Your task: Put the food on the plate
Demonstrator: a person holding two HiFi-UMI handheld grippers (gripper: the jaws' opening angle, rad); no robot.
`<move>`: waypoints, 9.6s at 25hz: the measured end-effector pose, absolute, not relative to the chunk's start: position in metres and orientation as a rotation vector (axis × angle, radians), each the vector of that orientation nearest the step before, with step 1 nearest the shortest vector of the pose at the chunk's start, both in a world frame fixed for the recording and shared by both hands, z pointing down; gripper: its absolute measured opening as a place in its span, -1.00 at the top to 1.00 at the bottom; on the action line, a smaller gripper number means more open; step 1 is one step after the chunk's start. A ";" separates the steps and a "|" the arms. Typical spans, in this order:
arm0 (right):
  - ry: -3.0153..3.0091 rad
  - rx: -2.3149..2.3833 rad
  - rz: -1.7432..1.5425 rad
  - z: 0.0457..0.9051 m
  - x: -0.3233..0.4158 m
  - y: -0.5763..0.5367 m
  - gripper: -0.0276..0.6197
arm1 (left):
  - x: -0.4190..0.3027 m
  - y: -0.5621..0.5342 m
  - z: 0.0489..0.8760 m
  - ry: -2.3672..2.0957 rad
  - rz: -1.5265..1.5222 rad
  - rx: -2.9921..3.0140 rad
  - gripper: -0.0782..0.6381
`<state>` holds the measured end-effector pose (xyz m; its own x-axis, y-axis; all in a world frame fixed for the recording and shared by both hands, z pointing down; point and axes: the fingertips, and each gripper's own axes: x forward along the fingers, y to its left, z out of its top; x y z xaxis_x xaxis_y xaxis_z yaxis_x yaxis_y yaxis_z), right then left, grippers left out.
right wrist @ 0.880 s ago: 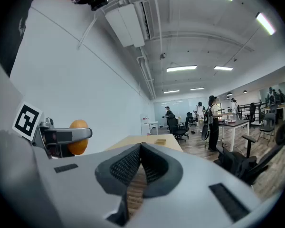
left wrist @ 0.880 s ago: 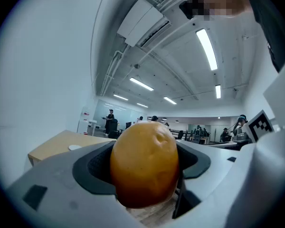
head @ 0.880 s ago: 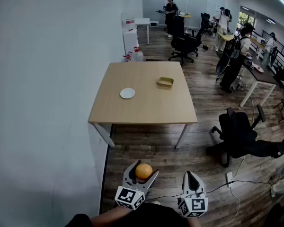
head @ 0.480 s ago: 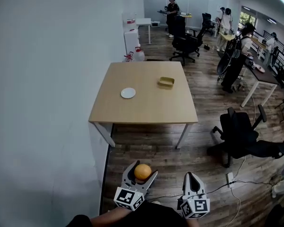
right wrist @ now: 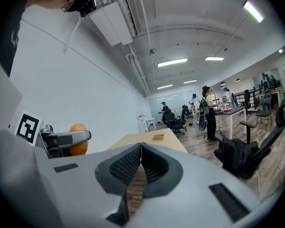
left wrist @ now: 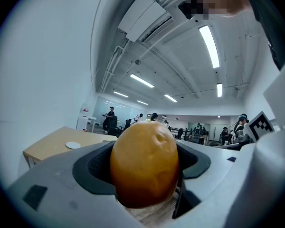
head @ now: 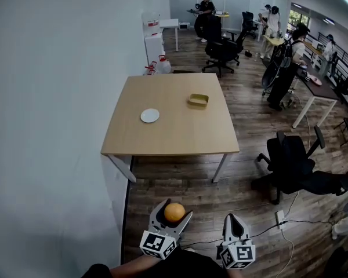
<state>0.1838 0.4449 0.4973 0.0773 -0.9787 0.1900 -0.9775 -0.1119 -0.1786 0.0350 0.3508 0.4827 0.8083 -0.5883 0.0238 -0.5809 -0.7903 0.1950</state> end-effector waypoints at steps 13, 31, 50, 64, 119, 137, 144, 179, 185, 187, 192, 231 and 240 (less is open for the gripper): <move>2.123 -2.337 -0.384 0.491 0.211 0.310 0.73 | 0.065 0.221 0.487 -0.879 -0.043 2.771 -0.15; 2.291 -2.295 -0.382 0.483 0.181 0.110 0.73 | 0.036 0.044 0.497 -0.962 -0.027 2.727 -0.15; 2.483 -2.107 -0.401 0.497 0.134 -0.008 0.73 | -0.013 -0.067 0.521 -1.147 0.008 2.630 -0.15; 2.555 -2.003 -0.434 0.511 0.144 -0.123 0.73 | -0.015 -0.179 0.558 -1.267 0.102 2.537 -0.15; 2.805 -1.778 -0.741 0.597 0.159 -0.292 0.73 | 0.054 -0.398 0.853 -1.001 1.000 2.343 -0.15; 2.766 -1.813 -0.718 0.592 0.173 -0.292 0.73 | 0.046 -0.400 0.829 -1.077 0.900 2.361 -0.15; 2.747 -1.821 -0.678 0.581 0.167 -0.282 0.73 | 0.042 -0.391 0.803 -1.120 0.825 2.384 -0.16; 2.660 -1.991 -0.411 0.518 0.114 -0.088 0.73 | -0.027 -0.119 0.555 -1.181 0.081 2.440 -0.14; 2.668 -2.010 -0.398 0.516 0.106 -0.065 0.73 | -0.057 -0.095 0.523 -1.321 -0.042 2.466 0.44; 2.703 -2.027 -0.380 0.515 0.101 -0.060 0.73 | -0.064 -0.090 0.517 -1.348 -0.063 2.462 0.63; 2.738 -2.002 -0.387 0.517 0.080 -0.056 0.73 | -0.072 -0.082 0.520 -1.367 -0.047 2.463 0.70; 2.547 -2.123 -0.231 0.487 0.150 -0.022 0.73 | -0.055 -0.054 0.489 -1.459 -0.001 2.534 0.70; 2.542 -2.133 -0.212 0.488 0.152 -0.017 0.73 | -0.053 -0.049 0.496 -1.457 0.018 2.544 0.70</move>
<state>0.1515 -0.0175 0.4878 -0.1669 -0.9609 0.2209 -0.9842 0.1757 0.0206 -0.0529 -0.0493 0.4957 0.5110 -0.8519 0.1144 -0.8545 -0.4891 0.1747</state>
